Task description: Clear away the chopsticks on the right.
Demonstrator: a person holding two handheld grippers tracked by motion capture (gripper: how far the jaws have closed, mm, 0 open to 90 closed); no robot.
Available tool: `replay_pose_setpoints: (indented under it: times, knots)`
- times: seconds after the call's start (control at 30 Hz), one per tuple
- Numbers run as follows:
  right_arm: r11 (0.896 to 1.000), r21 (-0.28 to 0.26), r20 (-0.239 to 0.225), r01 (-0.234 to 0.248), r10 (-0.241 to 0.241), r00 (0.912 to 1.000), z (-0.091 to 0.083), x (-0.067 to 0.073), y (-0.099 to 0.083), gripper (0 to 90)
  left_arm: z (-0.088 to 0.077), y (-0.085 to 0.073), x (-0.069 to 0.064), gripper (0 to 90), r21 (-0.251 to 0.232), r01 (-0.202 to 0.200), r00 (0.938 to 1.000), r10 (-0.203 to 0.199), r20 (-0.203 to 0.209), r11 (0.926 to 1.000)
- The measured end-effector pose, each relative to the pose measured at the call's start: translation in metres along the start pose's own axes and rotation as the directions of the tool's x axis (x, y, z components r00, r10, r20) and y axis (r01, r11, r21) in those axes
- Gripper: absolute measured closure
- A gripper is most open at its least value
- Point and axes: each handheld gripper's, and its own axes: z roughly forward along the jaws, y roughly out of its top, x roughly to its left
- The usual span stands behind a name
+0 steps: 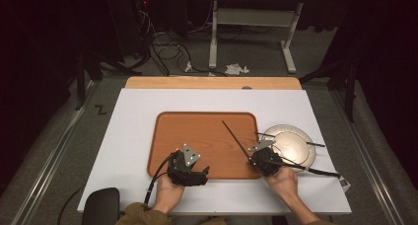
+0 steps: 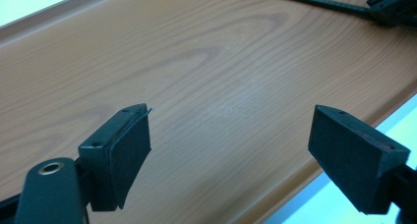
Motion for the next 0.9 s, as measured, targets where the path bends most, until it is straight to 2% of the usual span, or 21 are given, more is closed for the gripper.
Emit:
replay_pose_setpoints:
  times: [0.17,0.37,0.6,0.77,0.9]
  knots:
    - [1.0,0.002,0.0,-0.011,0.011,0.9999,0.0,-0.001,0.0,81.8,0.001,0.0,0.001,16.4,0.003,0.003,1.0,-0.003,-0.003,1.0]
    - [1.0,0.009,0.0,-0.014,0.014,0.9999,-0.002,-0.003,0.0,72.2,0.001,0.0,0.001,16.5,0.001,0.004,1.0,-0.004,-0.001,1.0]
    - [0.998,-0.046,-0.037,-0.03,0.029,0.9989,-0.015,-0.003,0.0,68.1,-0.001,0.0,0.001,16.5,-0.002,0.003,1.0,-0.003,-0.007,1.0]
    - [0.989,-0.143,-0.089,-0.025,0.012,0.9959,-0.028,-0.005,0.0,63.9,-0.001,0.0,0.003,16.5,-0.004,0.008,0.9999,-0.008,-0.013,1.0]
    - [0.986,-0.165,-0.118,-0.017,-0.003,0.993,-0.035,-0.011,0.003,63.8,-0.003,-0.001,0.004,16.4,-0.007,0.003,0.9995,-0.003,-0.03,1.0]
